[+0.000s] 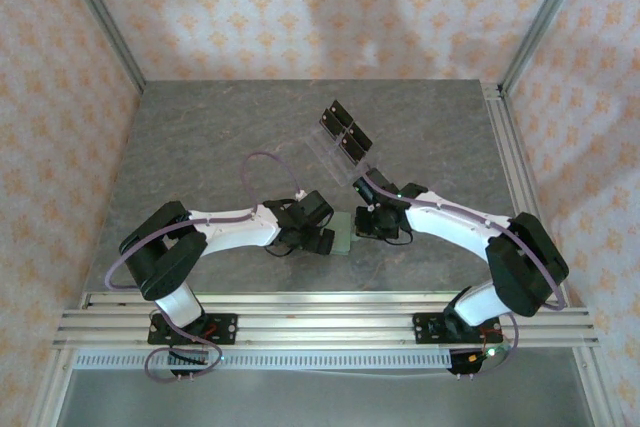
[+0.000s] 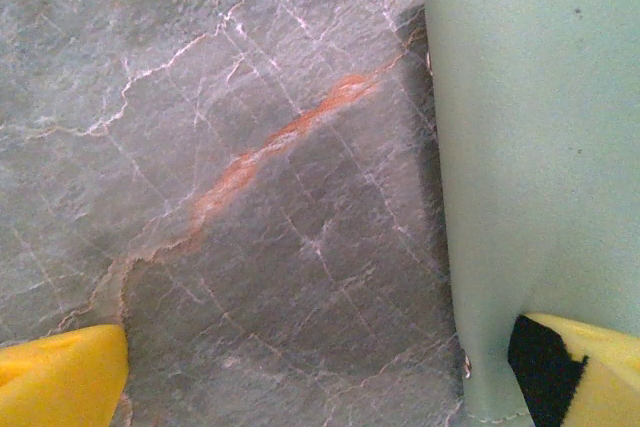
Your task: Put the credit cards into the card holder
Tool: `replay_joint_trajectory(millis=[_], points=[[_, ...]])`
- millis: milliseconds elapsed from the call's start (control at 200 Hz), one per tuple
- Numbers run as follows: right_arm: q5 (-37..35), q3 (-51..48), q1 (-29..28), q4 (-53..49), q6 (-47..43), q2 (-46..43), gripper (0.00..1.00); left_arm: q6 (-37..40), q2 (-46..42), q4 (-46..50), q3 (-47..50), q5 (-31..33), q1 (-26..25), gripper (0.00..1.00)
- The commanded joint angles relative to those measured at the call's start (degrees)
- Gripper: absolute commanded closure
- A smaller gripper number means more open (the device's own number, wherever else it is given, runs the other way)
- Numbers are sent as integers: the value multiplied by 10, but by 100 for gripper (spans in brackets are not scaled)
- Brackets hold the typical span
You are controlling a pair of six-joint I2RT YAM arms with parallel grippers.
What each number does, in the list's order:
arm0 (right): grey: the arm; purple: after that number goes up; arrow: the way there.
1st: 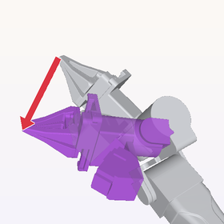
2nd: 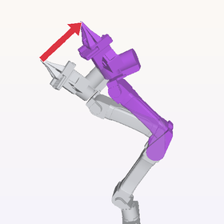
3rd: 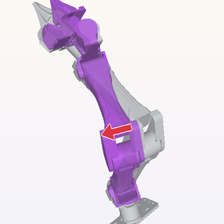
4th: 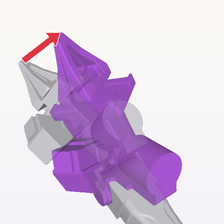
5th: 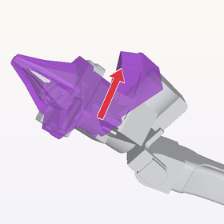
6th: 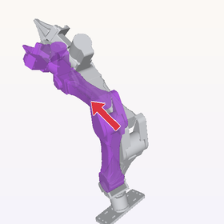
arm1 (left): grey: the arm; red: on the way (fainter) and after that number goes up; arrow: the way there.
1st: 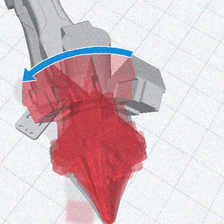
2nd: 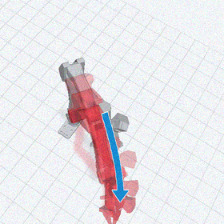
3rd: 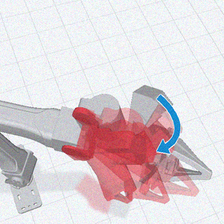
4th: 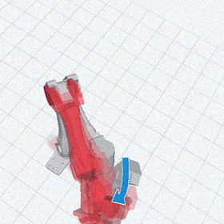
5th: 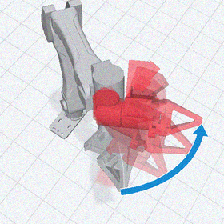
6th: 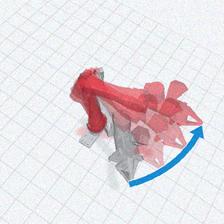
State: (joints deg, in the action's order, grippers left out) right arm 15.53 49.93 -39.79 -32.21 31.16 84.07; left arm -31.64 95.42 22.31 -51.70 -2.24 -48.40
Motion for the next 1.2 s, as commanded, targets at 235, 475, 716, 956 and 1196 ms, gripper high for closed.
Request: replay_joint_trajectory(millis=[235, 475, 716, 956, 1196], points=[[6, -6, 2, 10, 3, -3, 100, -9, 28, -6, 5, 3, -8, 0], [45, 2, 2, 30, 11, -16, 100, -8, 23, -7, 5, 1, -9, 0], [83, 11, 2, 65, 19, 2, 100, -5, 24, -6, 3, -2, -11, 0], [106, 29, 2, 94, 22, 41, 100, -3, 24, -8, 3, -5, -12, 0], [115, 47, 2, 106, 21, 72, 100, -3, 24, -12, 3, -7, -14, 0]])
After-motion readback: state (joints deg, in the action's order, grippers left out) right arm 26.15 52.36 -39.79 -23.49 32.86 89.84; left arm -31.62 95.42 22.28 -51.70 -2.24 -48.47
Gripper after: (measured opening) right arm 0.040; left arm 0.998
